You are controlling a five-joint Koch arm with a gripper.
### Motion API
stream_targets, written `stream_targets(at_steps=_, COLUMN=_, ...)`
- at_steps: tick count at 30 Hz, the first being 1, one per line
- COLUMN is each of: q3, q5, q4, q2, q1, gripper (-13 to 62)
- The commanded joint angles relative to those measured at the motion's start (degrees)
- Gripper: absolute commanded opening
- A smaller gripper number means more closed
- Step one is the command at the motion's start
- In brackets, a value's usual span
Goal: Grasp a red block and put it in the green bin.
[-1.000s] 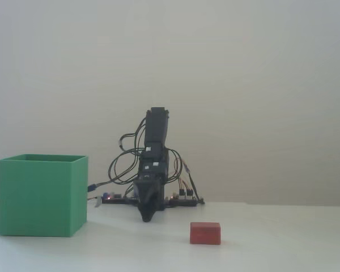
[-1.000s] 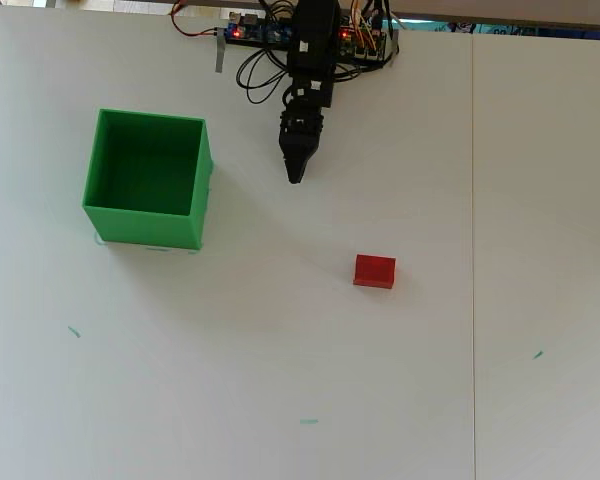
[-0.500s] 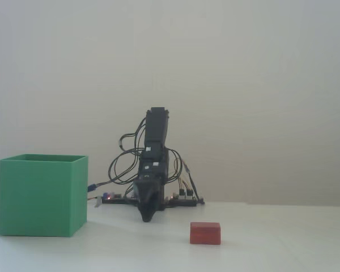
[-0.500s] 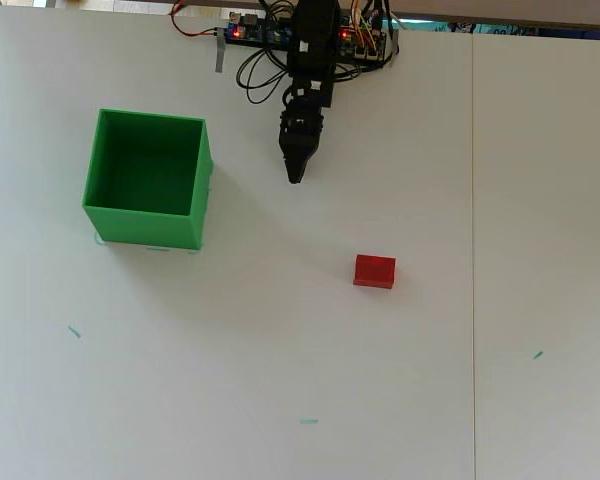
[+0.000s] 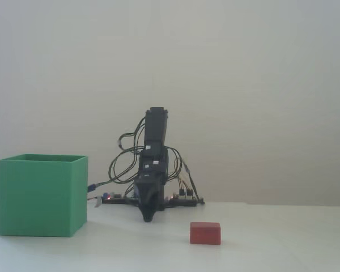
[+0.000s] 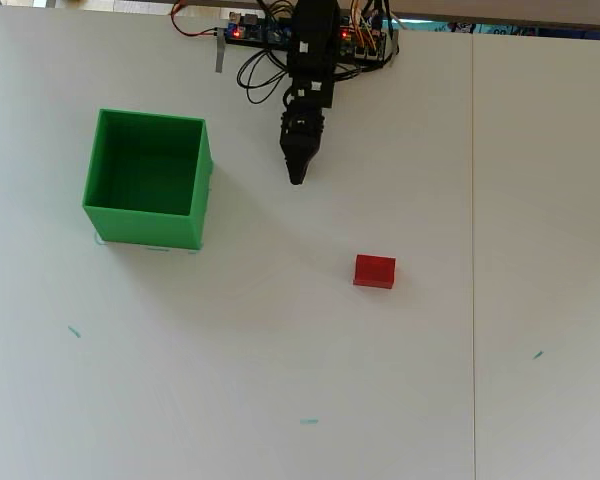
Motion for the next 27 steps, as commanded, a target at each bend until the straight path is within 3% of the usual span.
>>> stream_targets(at_steps=1, q3=-9.1, q5=0.2, q4=3.0, q2=-2.9, q1=2.0, gripper=33.7)
stream_targets(at_steps=4, q3=-23.7, q5=-14.9, q4=10.8, q2=-7.8, q1=1.3, gripper=35.2)
stream_targets(at_steps=8, q3=-47.6, q5=-22.9, q4=35.2, q2=-15.3, q1=-2.0, gripper=34.5)
stream_targets(at_steps=16, q3=-85.6, q5=-23.8, q4=71.6, q2=-33.8, q1=-11.9, gripper=32.9)
stream_targets(at_steps=23, q3=-101.5, q5=-23.4, q4=81.1, q2=-47.7, q1=-18.0, gripper=33.6)
stream_targets(at_steps=27, q3=-107.8, q5=-16.3, q4=84.4, q2=-54.8, q1=-22.6, gripper=33.1)
